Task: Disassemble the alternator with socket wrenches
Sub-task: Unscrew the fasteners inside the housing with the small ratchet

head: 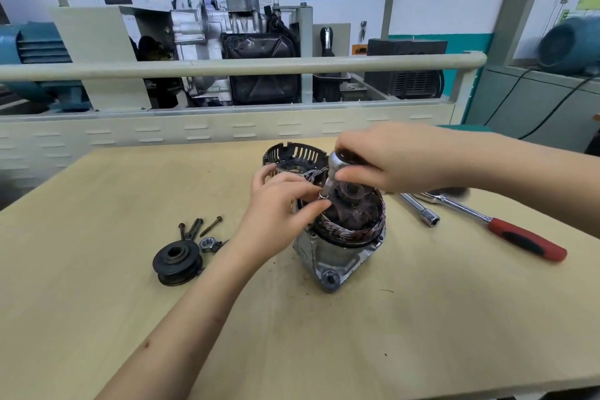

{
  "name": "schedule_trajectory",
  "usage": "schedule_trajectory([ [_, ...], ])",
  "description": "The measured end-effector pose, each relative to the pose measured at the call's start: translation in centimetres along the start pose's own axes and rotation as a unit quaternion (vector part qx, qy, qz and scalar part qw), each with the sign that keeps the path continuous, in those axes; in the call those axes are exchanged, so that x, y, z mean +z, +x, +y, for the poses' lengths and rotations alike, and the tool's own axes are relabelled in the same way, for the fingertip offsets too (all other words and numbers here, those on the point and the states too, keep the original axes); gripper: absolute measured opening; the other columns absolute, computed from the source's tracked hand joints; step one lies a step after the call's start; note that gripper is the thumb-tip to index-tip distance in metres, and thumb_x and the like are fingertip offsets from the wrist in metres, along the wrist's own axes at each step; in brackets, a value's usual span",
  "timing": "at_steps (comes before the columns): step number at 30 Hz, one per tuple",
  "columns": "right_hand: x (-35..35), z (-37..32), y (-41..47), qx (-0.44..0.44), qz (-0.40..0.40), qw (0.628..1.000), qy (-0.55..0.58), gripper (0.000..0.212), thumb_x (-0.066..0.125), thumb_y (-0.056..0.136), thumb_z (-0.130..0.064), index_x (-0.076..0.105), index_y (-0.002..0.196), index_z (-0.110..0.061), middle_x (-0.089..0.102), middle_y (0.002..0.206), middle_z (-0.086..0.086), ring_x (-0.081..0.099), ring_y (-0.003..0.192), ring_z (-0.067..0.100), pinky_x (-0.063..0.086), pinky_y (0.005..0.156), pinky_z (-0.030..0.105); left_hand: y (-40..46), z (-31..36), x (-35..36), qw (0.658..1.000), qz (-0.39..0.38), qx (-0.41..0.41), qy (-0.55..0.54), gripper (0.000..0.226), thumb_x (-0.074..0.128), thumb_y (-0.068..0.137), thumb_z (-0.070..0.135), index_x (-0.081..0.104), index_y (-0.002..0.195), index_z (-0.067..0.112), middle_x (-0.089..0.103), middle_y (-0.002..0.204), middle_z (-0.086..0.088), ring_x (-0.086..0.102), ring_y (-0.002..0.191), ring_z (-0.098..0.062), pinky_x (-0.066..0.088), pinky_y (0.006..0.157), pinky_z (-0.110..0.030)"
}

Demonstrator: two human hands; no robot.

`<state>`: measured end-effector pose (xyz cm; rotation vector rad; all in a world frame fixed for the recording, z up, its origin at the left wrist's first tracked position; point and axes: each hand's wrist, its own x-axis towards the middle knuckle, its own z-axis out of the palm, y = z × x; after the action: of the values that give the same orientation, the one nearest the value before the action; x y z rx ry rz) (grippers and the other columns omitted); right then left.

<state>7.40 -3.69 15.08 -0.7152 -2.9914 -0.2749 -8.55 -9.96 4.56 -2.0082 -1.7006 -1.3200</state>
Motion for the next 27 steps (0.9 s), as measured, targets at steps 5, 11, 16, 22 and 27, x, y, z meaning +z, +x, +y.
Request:
schedule_trajectory([
  [5, -0.07, 0.02, -0.06, -0.022, -0.009, 0.999, 0.049, 0.024, 0.046, 0.089, -0.044, 0.043, 0.095, -0.022, 0.046, 0.078, -0.012, 0.045, 0.071, 0.010, 0.033, 0.058, 0.019, -0.53, 0.67, 0.62, 0.998, 0.037, 0.001, 0.044, 0.026, 0.066, 0.072, 0.036, 0.069, 0.076, 0.010, 0.063, 0.073, 0.009, 0.056, 0.080, -0.013, 0.021, 0.095, -0.027],
  [11, 0.01, -0.13, 0.08, -0.027, 0.018, 0.999, 0.016, 0.031, 0.042, 0.091, -0.045, 0.049, 0.102, -0.017, 0.050, 0.077, -0.008, 0.045, 0.067, 0.009, 0.033, 0.056, 0.025, -0.14, 0.36, 0.35, 1.000, -0.014, -0.023, 0.000, 0.018, 0.071, 0.079, 0.028, 0.068, 0.075, 0.010, 0.064, 0.074, 0.005, 0.057, 0.083, -0.011, 0.013, 0.105, -0.025],
  [16, 0.36, -0.05, -0.10, -0.020, 0.039, 0.998, 0.047, 0.024, 0.047, 0.090, -0.041, 0.048, 0.094, -0.017, 0.046, 0.071, -0.011, 0.043, 0.063, 0.007, 0.030, 0.053, 0.020, -0.13, 0.94, 0.86, 0.997, 0.025, -0.008, 0.079, 0.033, 0.067, 0.071, 0.039, 0.062, 0.064, 0.007, 0.063, 0.064, -0.001, 0.057, 0.072, -0.017, 0.016, 0.093, -0.021],
  [22, 0.28, 0.10, 0.14, -0.022, 0.051, 0.998, 0.033, 0.033, 0.044, 0.089, -0.047, 0.052, 0.090, -0.015, 0.048, 0.068, -0.009, 0.043, 0.059, 0.005, 0.029, 0.050, 0.017, -0.40, 0.46, 0.05, 1.000, 0.005, -0.008, 0.001, 0.019, 0.068, 0.071, 0.027, 0.071, 0.078, 0.009, 0.063, 0.074, 0.012, 0.060, 0.077, -0.014, 0.020, 0.095, -0.016],
  [27, 0.18, -0.22, 0.13, -0.038, 0.044, 0.995, 0.080, 0.019, 0.049, 0.090, -0.038, 0.051, 0.094, -0.019, 0.053, 0.078, -0.013, 0.049, 0.071, 0.010, 0.036, 0.062, 0.012, -0.77, 0.74, 0.56, 0.998, 0.047, -0.018, 0.029, 0.023, 0.069, 0.070, 0.031, 0.068, 0.079, 0.010, 0.060, 0.077, 0.013, 0.053, 0.083, -0.014, 0.019, 0.089, -0.014],
])
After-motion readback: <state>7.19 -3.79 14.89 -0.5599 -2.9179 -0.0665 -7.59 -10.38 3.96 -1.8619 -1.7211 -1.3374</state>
